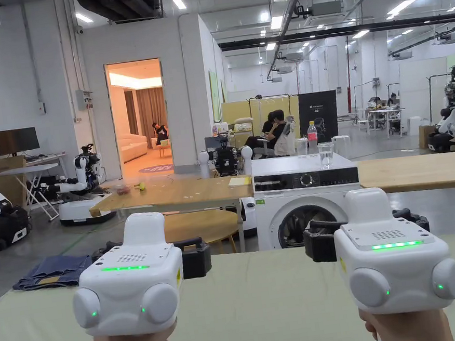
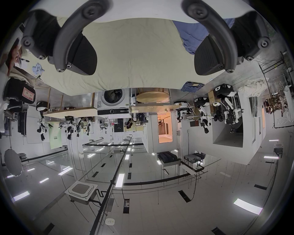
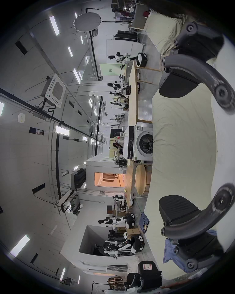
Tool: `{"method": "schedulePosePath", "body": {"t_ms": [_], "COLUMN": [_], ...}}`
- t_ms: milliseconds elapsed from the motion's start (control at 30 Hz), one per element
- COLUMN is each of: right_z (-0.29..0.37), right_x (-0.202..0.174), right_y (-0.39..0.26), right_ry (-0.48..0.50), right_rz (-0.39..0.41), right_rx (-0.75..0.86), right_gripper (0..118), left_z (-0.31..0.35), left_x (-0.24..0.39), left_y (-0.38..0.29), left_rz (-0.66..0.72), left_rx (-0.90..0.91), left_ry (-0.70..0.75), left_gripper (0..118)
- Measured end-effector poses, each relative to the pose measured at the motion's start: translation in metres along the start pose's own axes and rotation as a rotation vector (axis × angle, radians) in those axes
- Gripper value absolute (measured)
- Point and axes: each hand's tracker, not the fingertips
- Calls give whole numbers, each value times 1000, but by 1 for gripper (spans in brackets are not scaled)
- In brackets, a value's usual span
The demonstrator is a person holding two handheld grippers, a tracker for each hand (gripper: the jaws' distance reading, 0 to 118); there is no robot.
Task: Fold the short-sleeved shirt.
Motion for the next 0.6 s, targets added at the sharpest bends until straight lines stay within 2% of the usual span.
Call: {"method": "schedulePosePath", "body": {"t_ms": [600], "right_z": [2], "right_x": [2], "right_y": [-1], "right_ry": [-2], "right_rz": [-9], "right_rx": [6], "right_gripper": [118], "left_z": [2], "left_x": [-2], "left_y": [0], "left_rz": [16], "left_rx": [19], "left_ry": [-12], "left_gripper": [118]}}
